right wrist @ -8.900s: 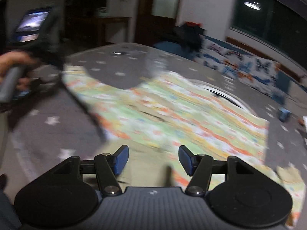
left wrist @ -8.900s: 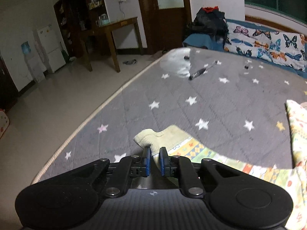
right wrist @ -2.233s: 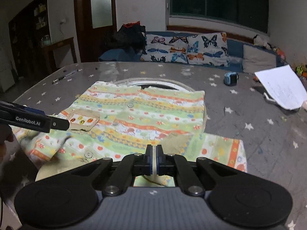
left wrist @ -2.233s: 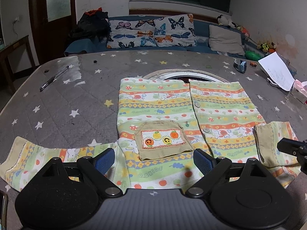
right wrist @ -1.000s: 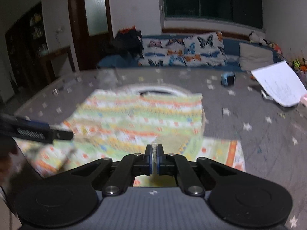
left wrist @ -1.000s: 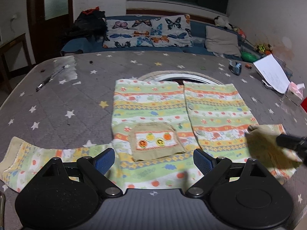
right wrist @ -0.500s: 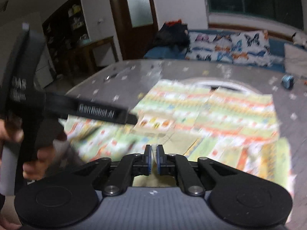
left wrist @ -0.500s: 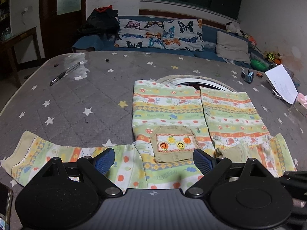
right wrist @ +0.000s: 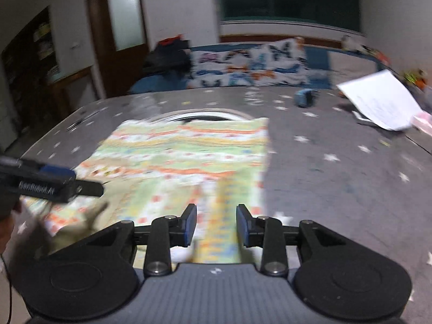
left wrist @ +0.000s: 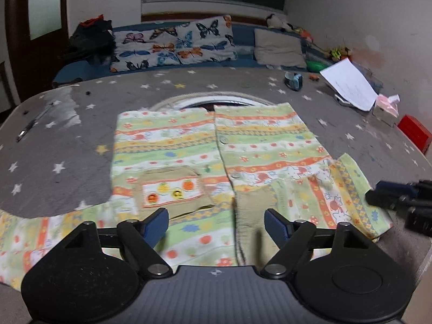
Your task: Fold clothes
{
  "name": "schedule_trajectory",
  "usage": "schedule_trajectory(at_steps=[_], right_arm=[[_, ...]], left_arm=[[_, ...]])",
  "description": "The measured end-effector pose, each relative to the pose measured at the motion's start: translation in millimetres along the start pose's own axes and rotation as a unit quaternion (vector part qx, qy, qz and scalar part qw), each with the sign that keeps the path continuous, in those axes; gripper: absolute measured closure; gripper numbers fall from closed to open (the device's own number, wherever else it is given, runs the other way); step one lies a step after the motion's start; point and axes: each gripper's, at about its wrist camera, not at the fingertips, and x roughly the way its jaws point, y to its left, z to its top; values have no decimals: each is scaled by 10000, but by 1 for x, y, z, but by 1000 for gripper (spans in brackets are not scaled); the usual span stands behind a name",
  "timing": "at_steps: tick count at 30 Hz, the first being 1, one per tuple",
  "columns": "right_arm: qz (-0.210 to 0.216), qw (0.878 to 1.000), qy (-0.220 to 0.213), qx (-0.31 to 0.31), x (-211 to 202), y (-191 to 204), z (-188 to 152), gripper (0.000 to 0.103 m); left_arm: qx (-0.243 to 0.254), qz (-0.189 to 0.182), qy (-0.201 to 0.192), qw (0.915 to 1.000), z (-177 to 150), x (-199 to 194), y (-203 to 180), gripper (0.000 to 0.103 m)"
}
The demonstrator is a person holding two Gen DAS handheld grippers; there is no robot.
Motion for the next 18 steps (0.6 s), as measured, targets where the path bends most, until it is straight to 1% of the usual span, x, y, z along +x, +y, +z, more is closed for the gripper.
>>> schedule_trajectory(at_steps=[1, 2, 3, 4, 5, 6, 7, 8, 9, 10, 12, 16, 18], right_arm=[[-34, 10000, -13, 30, 0, -4, 0, 71], [-68, 10000, -26, 60, 0, -7, 0, 68], [-110, 9999, -37, 85, 0, -11, -1, 64], [-121, 9999, -41, 90, 1, -12, -1, 63], [-132, 9999, -31, 80, 0, -15, -3, 61], [-147, 9999, -8, 66, 0, -16, -4, 61], [-158, 9999, 11, 60, 3, -16, -6, 61], [-169, 9998, 38, 61, 5, -17, -7, 61], [-157, 9998, 62, 74, 8, -16, -9, 61], [-145, 9998, 74, 81, 9, -14, -9, 61], [-148, 9998, 75, 70, 12, -13, -10, 56], [-169, 9998, 48, 13, 13, -11, -9, 54], [-186, 9998, 27, 5, 12, -12, -7, 54]], left_arm=[[52, -49, 14, 10000, 0, 2, -4, 26], [105, -98, 27, 9999, 0, 4, -9, 28], [157, -147, 41, 9998, 0, 5, -13, 35], [205, -196, 56, 9996, 0, 7, -17, 45], [247, -238, 73, 9994, 0, 8, -19, 48], [296, -258, 86, 9992, -1, 9, -22, 53], [345, -278, 98, 9990, -1, 9, -24, 64], [383, -299, 110, 9988, -2, 10, -26, 71], [401, -330, 126, 9986, -2, 11, -27, 84], [415, -345, 128, 9985, -2, 11, -27, 90], [420, -302, 65, 9986, -2, 8, -27, 94], [206, -235, -194, 9993, 3, -9, -15, 96], [99, -145, -311, 9994, 6, -19, -6, 96]])
